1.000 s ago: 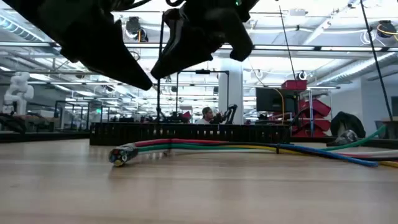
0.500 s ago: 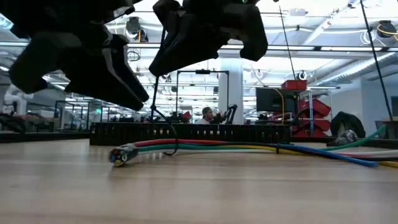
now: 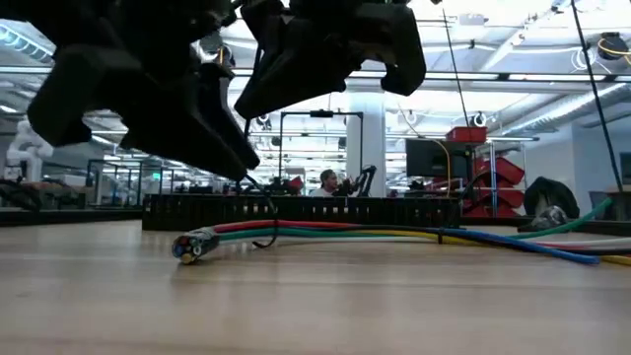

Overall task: Ziptie cables
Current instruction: Wrap the black zip tie on the cables

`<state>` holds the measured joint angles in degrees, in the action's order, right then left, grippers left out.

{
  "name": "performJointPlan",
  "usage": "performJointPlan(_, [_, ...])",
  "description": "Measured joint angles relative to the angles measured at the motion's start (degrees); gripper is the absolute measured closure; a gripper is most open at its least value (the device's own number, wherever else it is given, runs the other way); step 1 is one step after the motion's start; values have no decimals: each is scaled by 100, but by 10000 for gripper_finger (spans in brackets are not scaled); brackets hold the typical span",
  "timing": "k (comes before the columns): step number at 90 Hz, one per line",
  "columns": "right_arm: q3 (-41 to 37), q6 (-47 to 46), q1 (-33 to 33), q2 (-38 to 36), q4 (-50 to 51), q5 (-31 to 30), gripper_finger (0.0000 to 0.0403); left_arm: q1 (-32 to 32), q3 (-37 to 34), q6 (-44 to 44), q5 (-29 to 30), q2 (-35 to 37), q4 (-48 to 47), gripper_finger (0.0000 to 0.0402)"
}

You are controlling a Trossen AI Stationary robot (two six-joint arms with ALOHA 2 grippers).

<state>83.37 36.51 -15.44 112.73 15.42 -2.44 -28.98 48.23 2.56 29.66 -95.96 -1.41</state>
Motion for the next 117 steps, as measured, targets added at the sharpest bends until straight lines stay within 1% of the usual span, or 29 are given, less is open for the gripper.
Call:
performJointPlan(19, [-2,-77,4,2,24,87,403,117,0,-6,-121,-31,-76,310])
performJointPlan(42, [-2,-153,4,2,35,83,403,227,0,-3,-255,-35,-117,349])
performJointPlan(50, [-3,-155,4,2,33,31,403,234,0,-3,-257,-35,-135,374])
performJointPlan(57, [-2,-162,-7,2,31,-166,403,242,0,11,-249,-35,-206,390])
performJointPlan(70, [-7,-250,-36,-54,31,-590,403,248,9,47,-217,-35,-306,394])
performJointPlan(81, [-9,-220,-160,-206,37,-1082,403,271,15,29,-219,-31,-321,394])
performJointPlan(89, [-9,-136,-266,-326,43,-1485,403,300,15,16,-325,-31,-341,394])
performJointPlan(105, [-9,-82,-391,-520,296,-2103,403,324,13,-12,-529,-31,-347,394])
performJointPlan(113, [-9,-78,-439,-596,476,-2473,403,336,-22,-17,-735,-65,-278,394])
performJointPlan(117, [-9,-78,-464,-625,586,-2552,403,357,-89,-33,-867,-99,-189,394])
